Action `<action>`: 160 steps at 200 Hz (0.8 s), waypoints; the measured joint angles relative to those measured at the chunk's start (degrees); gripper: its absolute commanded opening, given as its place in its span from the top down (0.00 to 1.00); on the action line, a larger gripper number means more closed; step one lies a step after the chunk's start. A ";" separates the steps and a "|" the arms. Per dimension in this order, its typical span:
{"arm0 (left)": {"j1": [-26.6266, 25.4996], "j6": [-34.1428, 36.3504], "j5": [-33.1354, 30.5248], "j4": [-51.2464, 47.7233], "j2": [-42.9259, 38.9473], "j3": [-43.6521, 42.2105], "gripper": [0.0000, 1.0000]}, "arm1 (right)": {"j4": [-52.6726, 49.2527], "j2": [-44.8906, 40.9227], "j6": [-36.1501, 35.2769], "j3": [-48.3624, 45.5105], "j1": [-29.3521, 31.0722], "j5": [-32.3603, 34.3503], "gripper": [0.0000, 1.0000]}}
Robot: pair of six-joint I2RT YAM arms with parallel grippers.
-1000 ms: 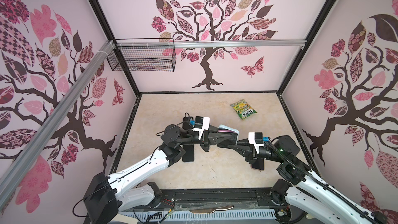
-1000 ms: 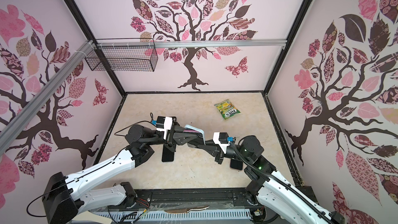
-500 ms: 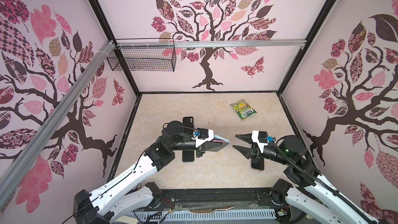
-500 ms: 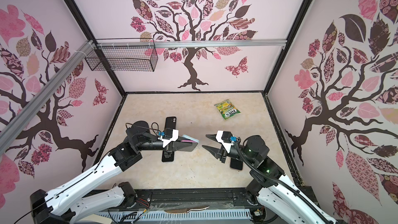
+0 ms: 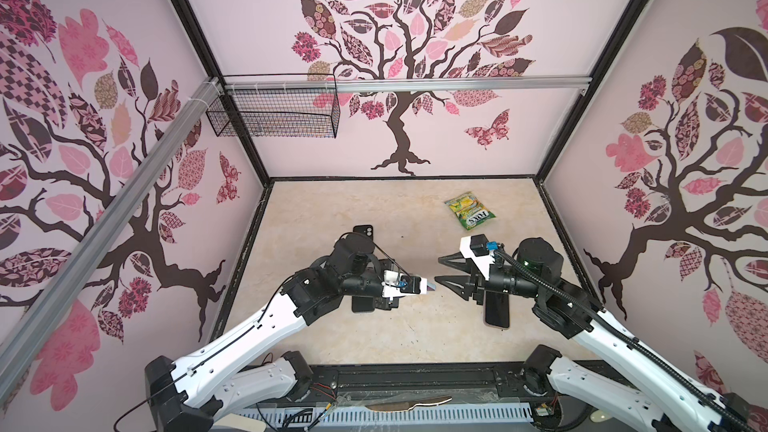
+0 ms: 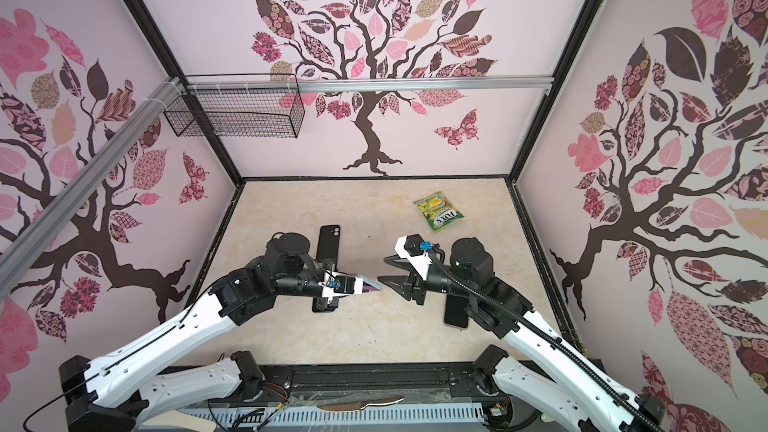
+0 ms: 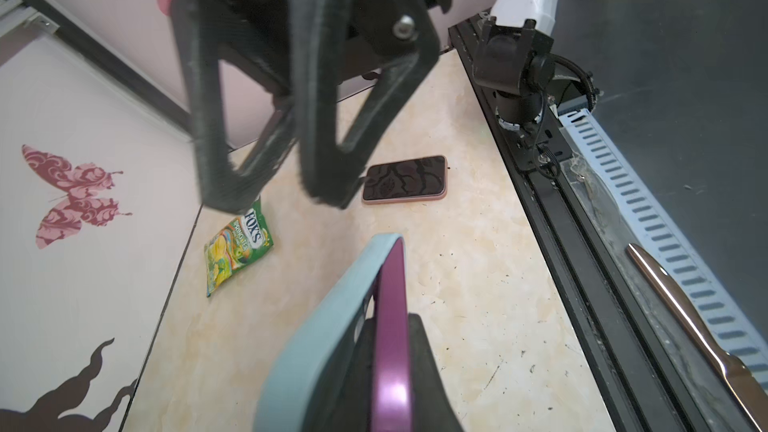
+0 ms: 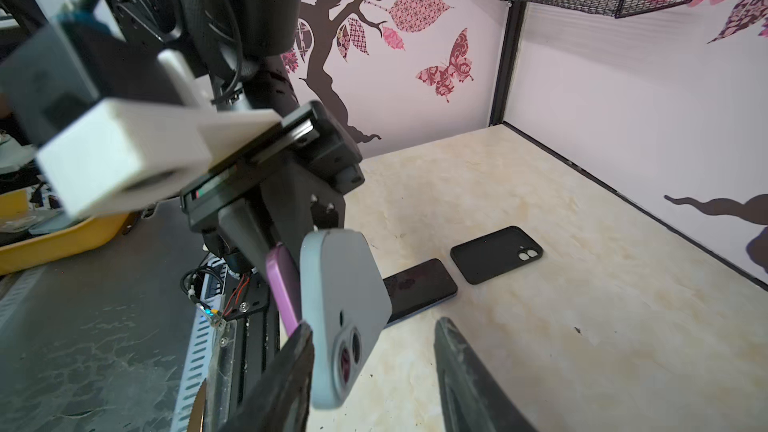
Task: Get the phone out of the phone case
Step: 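Pull the purple phone out with the left gripper while the right holds the blue case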
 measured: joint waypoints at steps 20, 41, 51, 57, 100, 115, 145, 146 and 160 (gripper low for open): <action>-1.07 0.87 -0.92 -0.31 0.81 0.00 1.00 | 3.50 1.44 3.04 -0.11 0.37 -1.22 0.50; -1.20 1.27 -1.75 -0.22 1.11 0.00 1.00 | 5.22 2.38 4.50 -0.11 1.53 -1.90 0.50; -1.20 1.31 -1.90 -0.17 1.11 0.00 1.00 | 5.70 2.64 4.94 -0.11 2.25 -2.21 0.50; -1.20 1.29 -1.95 -0.11 1.11 0.00 1.00 | 5.97 2.78 5.05 -0.11 2.62 -2.40 0.51; -1.22 1.29 -2.29 0.04 1.11 0.00 1.00 | 6.38 4.09 5.09 -0.11 4.11 -3.30 0.51; -1.22 1.27 -2.27 0.07 1.11 0.00 1.00 | 6.23 4.76 5.05 -0.11 4.44 -3.37 0.52; -1.22 1.27 -2.27 0.11 1.11 0.00 1.00 | 5.53 5.86 4.74 -0.11 4.98 -3.23 0.53; -1.22 1.27 -2.27 0.11 1.11 0.00 1.00 | 5.51 5.86 4.74 -0.11 5.01 -3.21 0.53; -1.22 1.25 -2.27 0.24 1.11 0.00 1.00 | 5.33 6.23 4.37 -0.11 5.22 -2.69 0.54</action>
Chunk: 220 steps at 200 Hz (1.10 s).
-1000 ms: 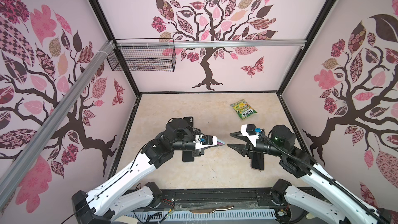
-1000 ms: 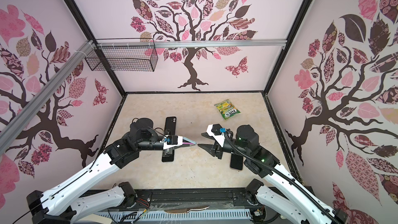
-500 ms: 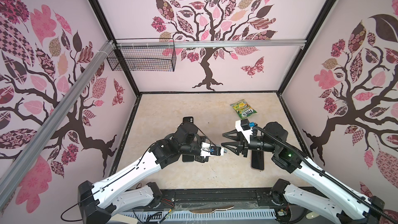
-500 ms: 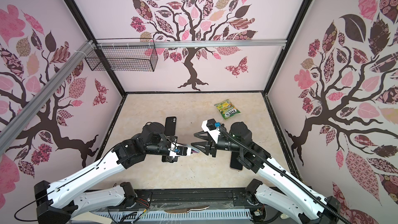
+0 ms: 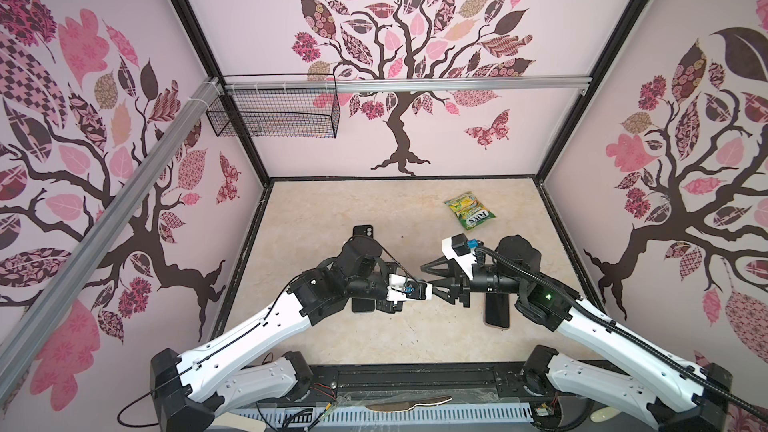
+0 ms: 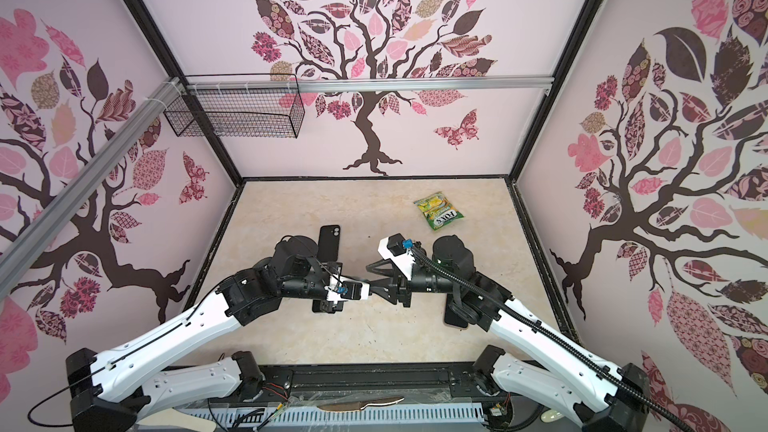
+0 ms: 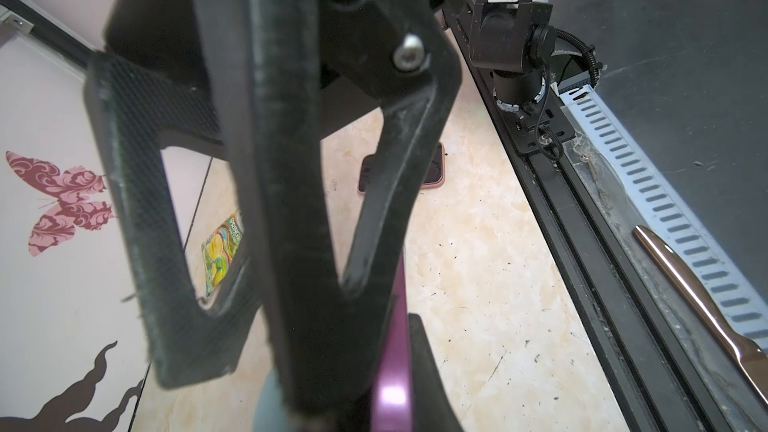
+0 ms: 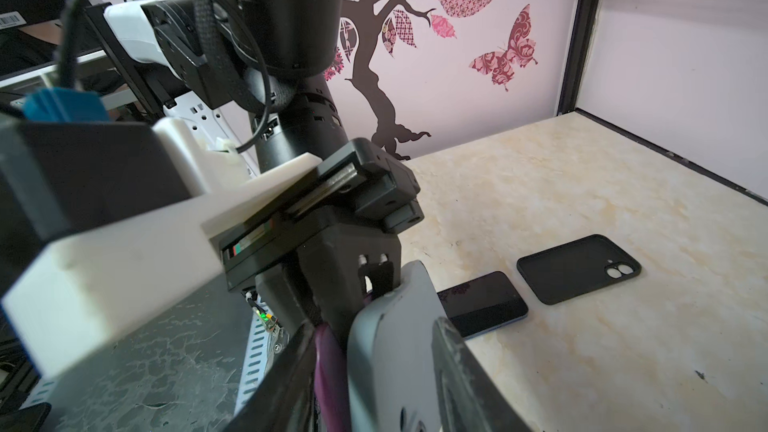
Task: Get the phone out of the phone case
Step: 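Pull the purple phone out with the left gripper while the right holds the blue case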
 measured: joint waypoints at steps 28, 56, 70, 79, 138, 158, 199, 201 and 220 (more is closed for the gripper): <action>0.00 -0.04 -0.02 0.17 0.15 0.00 1.00 | -0.96 0.63 -0.85 0.00 0.04 1.49 0.56; 0.02 -0.11 -0.46 0.07 0.44 0.00 1.00 | -1.92 0.94 -1.05 0.00 0.35 4.04 0.61; 0.02 -0.24 -0.72 0.09 0.52 0.00 1.00 | -2.21 0.96 -1.29 0.00 0.42 4.81 0.66; 0.02 -0.42 -0.85 0.09 0.59 0.00 1.00 | -2.27 1.01 -1.70 0.00 0.52 4.85 0.69; 0.02 -1.60 -1.68 1.22 0.61 0.00 1.00 | -1.16 0.79 -0.35 -0.17 0.72 5.05 0.95; 0.02 -2.36 -1.79 1.77 0.57 -0.04 1.00 | 0.28 0.39 1.16 -1.03 0.74 5.97 1.00; -0.20 -3.61 -1.22 3.78 -1.64 -1.64 1.00 | 4.87 -1.70 3.32 -4.83 0.72 8.35 1.00; -0.24 -3.76 -1.09 4.02 -1.90 -1.75 1.00 | 4.90 -1.73 3.34 -4.92 0.72 8.66 1.00; -0.26 -4.59 -0.52 5.66 -3.87 -2.40 1.00 | 3.13 -1.64 3.76 -4.92 0.72 12.81 1.00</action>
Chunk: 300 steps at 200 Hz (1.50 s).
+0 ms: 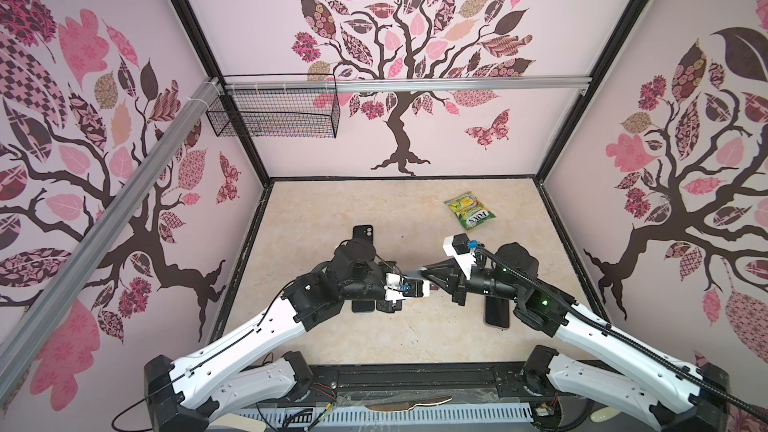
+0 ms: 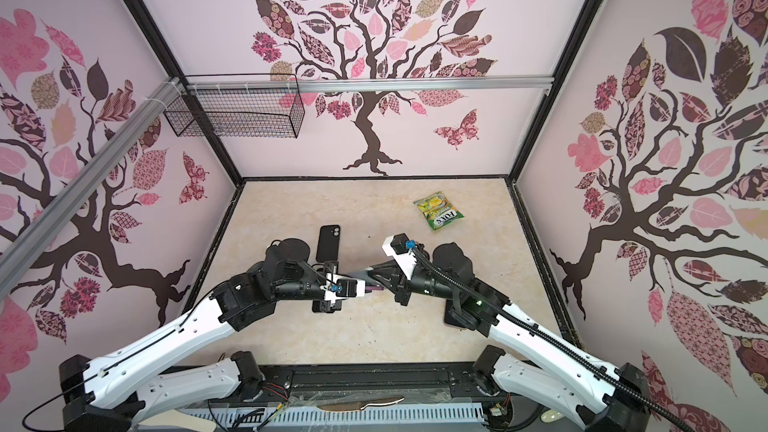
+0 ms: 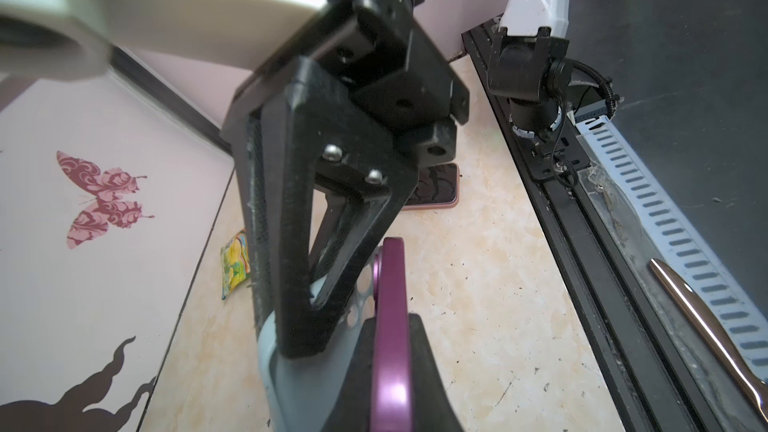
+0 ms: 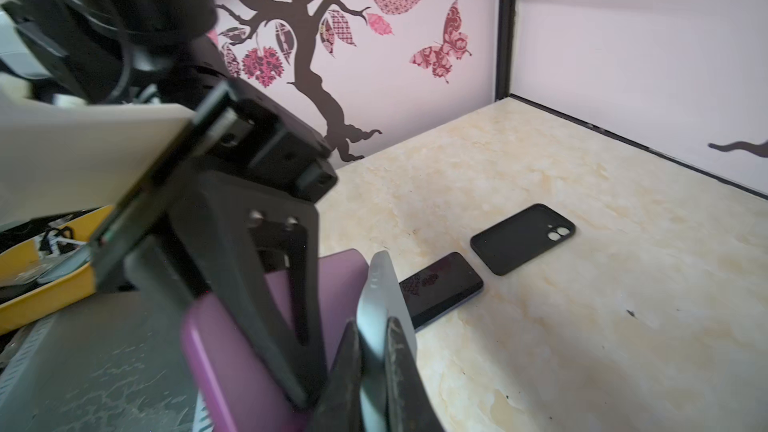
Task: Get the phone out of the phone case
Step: 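Pull the purple phone out with the left gripper while the right holds the blue case, then lower the purple phone toward the table with the left gripper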
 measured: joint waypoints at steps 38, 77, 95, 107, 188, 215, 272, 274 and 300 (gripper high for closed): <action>0.00 -1.77 0.76 3.37 -2.89 -1.77 1.00 | -3.96 0.48 3.10 0.42 -0.70 8.11 1.00; 1.44 -8.13 1.36 7.19 -5.35 -5.16 1.00 | -7.61 1.99 7.76 2.05 -3.10 13.14 1.00; 4.48 -15.43 1.42 10.29 -5.38 -5.95 1.00 | -8.48 1.95 8.07 2.01 -3.61 14.71 1.00; 6.62 -20.83 0.83 12.52 -5.11 -6.49 1.00 | -7.87 1.46 8.11 1.42 -3.80 15.74 1.00; 8.94 -56.08 -14.93 13.18 4.66 -6.86 1.00 | -13.29 2.49 7.54 3.82 -6.69 19.10 1.00; 9.09 -63.47 -16.90 9.35 7.41 -6.86 1.00 | -15.10 3.34 7.69 4.61 -8.07 19.04 1.00; 9.22 -70.75 -21.18 2.69 12.39 -4.70 1.00 | -20.59 9.42 11.21 6.19 -8.37 20.92 1.00; 9.25 -70.88 -21.40 2.27 12.74 -4.48 1.00 | -20.74 9.44 11.37 6.19 -8.37 21.05 1.00; 9.35 -71.89 -24.24 -3.82 17.00 -0.48 1.00 | -21.09 9.31 13.57 6.16 -8.44 22.84 1.00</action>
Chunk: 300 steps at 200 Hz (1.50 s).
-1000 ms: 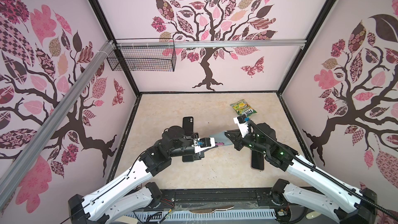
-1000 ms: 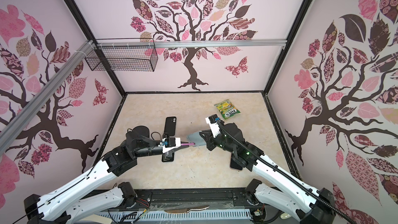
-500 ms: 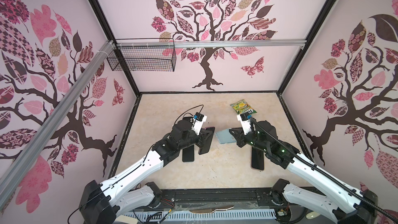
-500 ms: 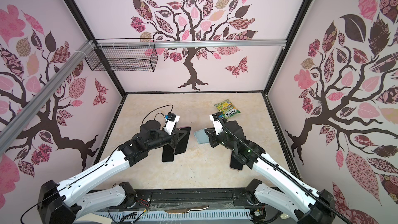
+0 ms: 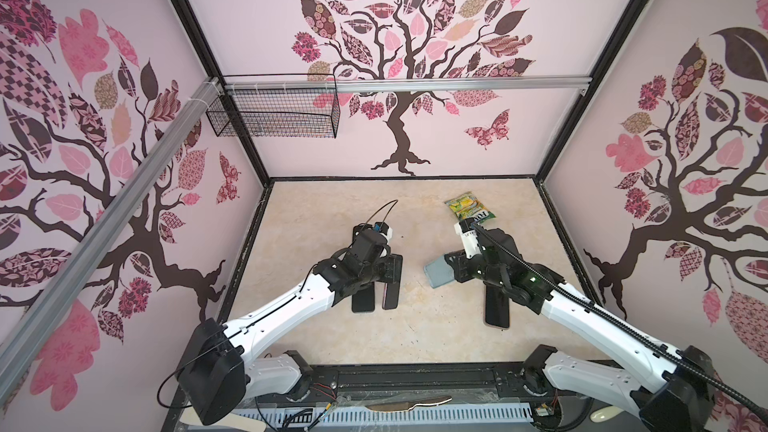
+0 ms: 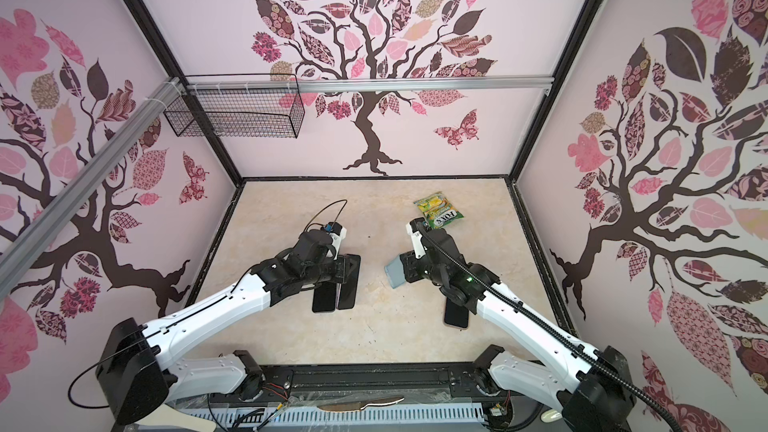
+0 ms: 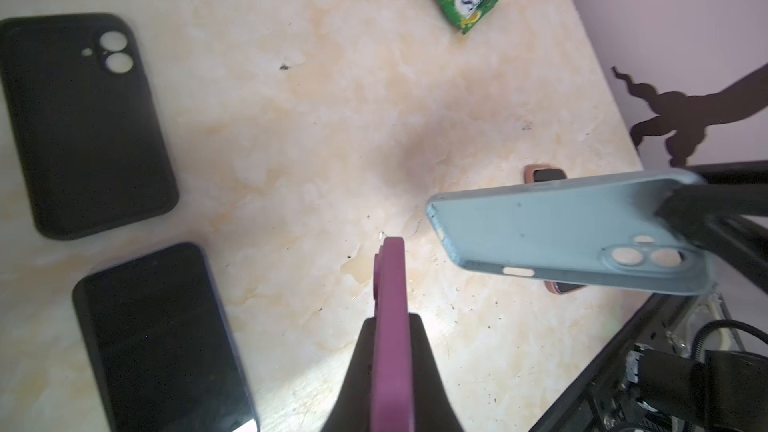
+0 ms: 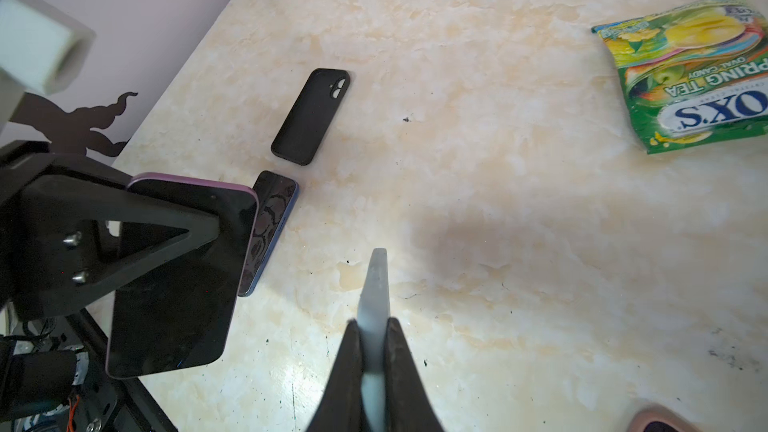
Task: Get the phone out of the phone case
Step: 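Lower the purple phone toward the table with the left gripper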
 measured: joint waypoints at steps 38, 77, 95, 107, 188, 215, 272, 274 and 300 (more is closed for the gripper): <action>0.13 -1.36 -2.40 -8.35 6.93 6.51 1.00 | -1.62 0.31 2.99 0.00 -0.22 2.67 1.00; 0.46 -1.55 -1.79 -10.95 9.51 9.88 1.00 | -0.26 0.28 5.22 -0.90 -0.24 3.96 1.00; 0.59 -1.38 -1.55 -10.97 9.51 10.16 1.00 | 1.75 -1.14 4.70 -3.76 -0.24 4.39 1.00; 0.63 -1.36 -1.55 -10.88 9.35 10.14 1.00 | 3.10 -2.49 4.20 -6.19 -0.24 4.42 1.00; 2.36 -3.06 1.44 -2.45 2.51 4.55 1.00 | 8.63 -7.54 4.50 -11.30 -1.11 4.00 1.00; 6.14 -4.87 6.64 1.25 2.56 1.27 1.00 | 7.74 -5.05 7.23 -9.18 -2.51 2.32 1.00; 10.03 -8.44 15.74 7.76 5.88 -3.04 1.00 | 5.53 -2.75 12.61 -6.58 -3.50 -1.77 1.00; 10.03 -8.52 15.93 7.93 6.03 -3.13 1.00 | 5.51 -2.64 12.81 -6.58 -3.58 -2.05 1.00; 10.08 -9.01 17.49 9.86 7.61 -3.41 1.00 | 5.31 -1.38 13.97 -6.36 -4.63 -4.57 1.00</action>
